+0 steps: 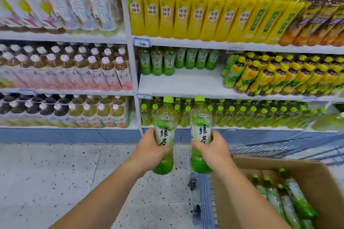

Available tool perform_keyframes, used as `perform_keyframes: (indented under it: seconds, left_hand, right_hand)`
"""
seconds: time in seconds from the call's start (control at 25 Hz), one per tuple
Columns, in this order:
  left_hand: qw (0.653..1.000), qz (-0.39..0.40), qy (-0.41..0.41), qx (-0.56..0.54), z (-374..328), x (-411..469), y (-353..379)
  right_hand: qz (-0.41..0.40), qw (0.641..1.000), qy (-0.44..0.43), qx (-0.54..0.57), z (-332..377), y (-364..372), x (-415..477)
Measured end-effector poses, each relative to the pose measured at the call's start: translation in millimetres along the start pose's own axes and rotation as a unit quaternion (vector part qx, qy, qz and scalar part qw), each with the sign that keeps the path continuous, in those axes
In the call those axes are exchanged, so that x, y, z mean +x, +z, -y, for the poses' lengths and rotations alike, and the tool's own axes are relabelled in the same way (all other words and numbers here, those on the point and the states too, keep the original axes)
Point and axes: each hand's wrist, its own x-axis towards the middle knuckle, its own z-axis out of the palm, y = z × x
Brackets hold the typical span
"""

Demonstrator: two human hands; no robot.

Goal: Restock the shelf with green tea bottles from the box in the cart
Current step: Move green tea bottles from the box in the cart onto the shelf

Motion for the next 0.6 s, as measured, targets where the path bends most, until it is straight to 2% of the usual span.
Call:
perform_keyframes:
  seconds: [0.36, 0.6]
  left_hand:
    - [0.997, -0.051, 0.038, -0.043, -16.6, 166.7, -21.0]
    - [0.993, -0.068, 0.085, -0.037, -11.2, 280.1, -19.3]
  right_hand:
    - [0.005, 0.997, -0.074, -0.015, 39.6, 45.5, 169.9]
    - [-0.034, 0.994, -0.100, -0.003, 35.4, 67.8, 278.5]
